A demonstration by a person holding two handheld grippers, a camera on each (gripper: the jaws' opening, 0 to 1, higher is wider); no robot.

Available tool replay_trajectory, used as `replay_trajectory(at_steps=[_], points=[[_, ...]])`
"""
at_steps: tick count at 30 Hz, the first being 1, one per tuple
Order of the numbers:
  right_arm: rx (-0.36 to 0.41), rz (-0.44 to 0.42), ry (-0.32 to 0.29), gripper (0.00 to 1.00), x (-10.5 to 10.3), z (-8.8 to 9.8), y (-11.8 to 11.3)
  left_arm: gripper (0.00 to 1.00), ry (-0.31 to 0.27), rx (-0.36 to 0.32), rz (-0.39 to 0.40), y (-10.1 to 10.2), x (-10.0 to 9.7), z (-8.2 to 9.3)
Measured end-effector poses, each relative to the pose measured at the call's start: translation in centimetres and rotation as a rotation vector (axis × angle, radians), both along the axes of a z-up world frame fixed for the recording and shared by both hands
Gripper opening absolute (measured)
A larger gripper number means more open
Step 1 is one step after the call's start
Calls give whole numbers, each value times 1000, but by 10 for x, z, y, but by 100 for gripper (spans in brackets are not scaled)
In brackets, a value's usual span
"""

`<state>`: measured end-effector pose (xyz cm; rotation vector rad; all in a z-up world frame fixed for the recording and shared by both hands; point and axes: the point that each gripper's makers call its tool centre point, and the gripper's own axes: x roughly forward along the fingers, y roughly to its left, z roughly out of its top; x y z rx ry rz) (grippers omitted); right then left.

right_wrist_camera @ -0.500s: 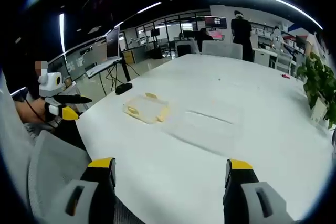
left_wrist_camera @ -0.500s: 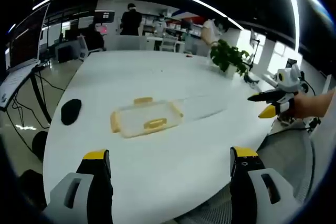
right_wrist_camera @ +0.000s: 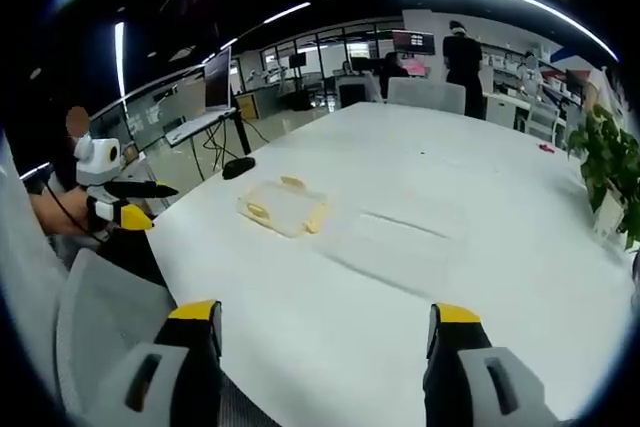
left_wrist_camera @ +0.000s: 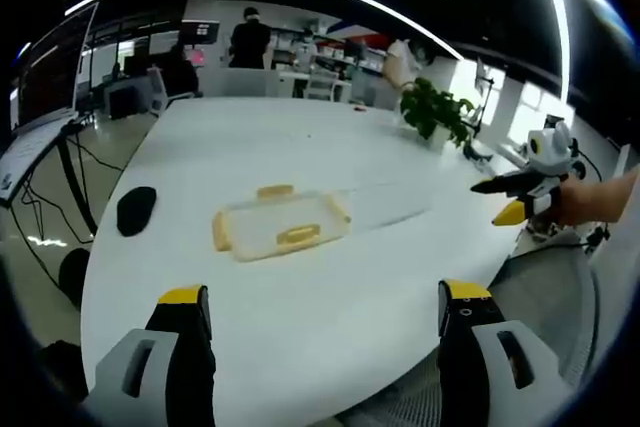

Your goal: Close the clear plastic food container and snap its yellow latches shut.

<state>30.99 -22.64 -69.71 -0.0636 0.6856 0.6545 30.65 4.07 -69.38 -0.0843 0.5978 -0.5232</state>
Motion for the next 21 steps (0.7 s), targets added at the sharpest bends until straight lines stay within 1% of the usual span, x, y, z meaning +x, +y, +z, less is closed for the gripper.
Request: replay_trajectory(at_steps=[21], points=[[0,-17,5,82,-3,-3,6,93,1,7,-26,6,5,-2]])
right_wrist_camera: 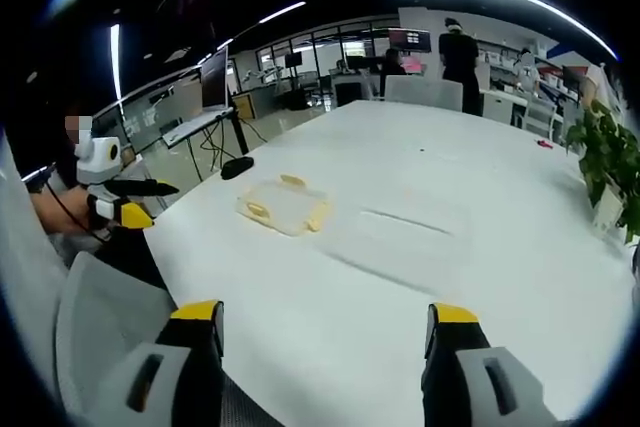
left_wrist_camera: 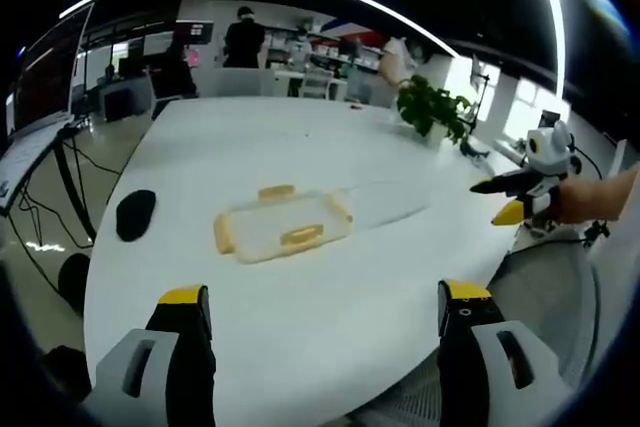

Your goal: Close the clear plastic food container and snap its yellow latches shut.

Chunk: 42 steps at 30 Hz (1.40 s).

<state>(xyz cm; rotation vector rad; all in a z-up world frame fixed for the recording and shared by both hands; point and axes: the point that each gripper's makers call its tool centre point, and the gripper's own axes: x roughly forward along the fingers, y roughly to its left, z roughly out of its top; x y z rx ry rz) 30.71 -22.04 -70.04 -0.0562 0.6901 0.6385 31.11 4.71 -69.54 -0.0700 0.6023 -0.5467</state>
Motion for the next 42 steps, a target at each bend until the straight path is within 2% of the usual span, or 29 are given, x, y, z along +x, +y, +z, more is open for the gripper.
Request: replay_trajectory(at_steps=[8,23,42], points=[[22,5,12,82,-1,-3,3,93,5,5,-9,-1,0,-2],[9,53,-13,76,5,-4,9,92,16,19,-40,-3,4,-3],[-4,82,-7,75,14,-4,11,90,25,32,-71,-9,11,-6]])
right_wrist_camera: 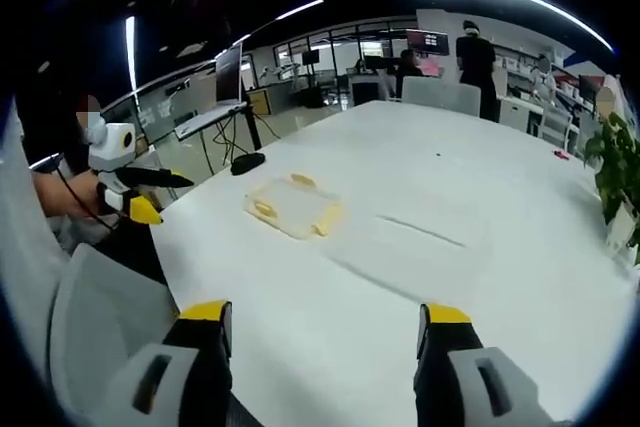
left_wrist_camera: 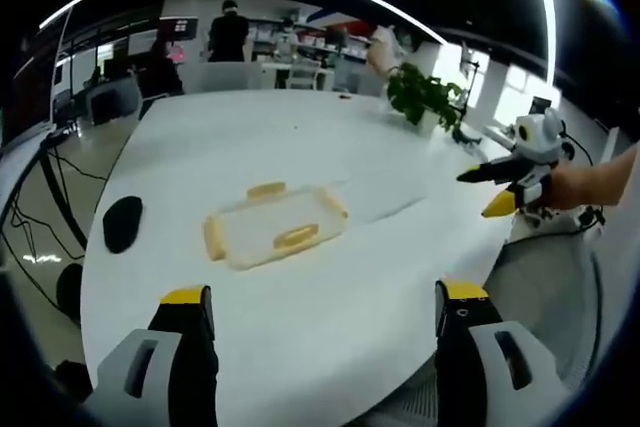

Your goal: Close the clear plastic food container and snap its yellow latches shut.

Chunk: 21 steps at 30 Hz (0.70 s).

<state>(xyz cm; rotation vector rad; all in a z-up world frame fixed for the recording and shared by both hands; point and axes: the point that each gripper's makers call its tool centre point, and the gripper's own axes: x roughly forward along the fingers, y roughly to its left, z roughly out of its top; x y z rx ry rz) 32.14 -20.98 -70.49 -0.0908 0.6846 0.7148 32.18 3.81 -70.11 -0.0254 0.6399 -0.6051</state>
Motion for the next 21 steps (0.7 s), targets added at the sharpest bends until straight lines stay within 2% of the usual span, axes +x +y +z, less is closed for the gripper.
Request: replay_trajectory(at_steps=[21], points=[[13,39,19,72,15,-5,13,88,10,2,-19,6,16,-7]])
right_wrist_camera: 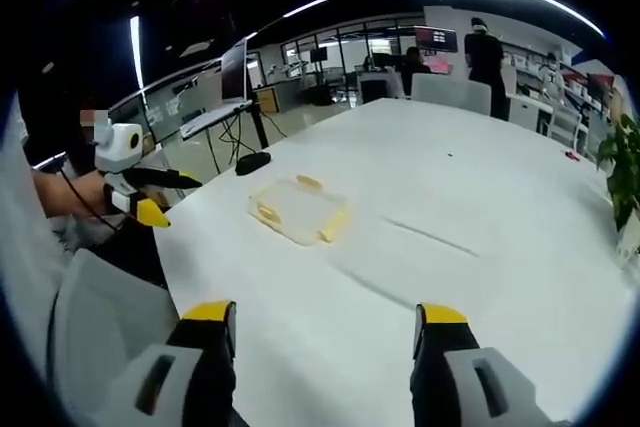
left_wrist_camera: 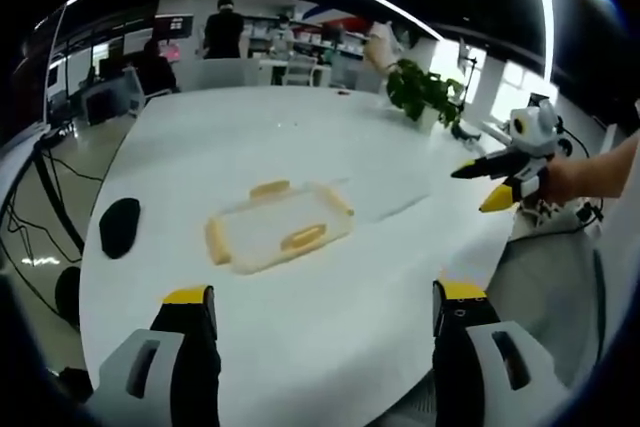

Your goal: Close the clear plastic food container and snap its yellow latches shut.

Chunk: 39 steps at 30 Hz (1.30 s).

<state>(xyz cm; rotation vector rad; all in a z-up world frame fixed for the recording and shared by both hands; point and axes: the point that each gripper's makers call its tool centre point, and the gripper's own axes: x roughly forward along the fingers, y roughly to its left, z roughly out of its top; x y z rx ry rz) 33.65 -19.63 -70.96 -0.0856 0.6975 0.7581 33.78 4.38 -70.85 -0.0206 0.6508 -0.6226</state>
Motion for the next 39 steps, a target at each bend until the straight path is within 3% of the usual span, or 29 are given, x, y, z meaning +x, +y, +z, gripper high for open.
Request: replay_trajectory(at_steps=[8,27,39], points=[[-7,23,-2,71,8,-1,6,87,-1,-12,-10,1,10,1],[-44,113,-16,70,21,-4,23,84,-2,29,-93,2,24,-6],[-54,174,-15,69,35,-3,31,82,-11,111,-189,7,33,-11]])
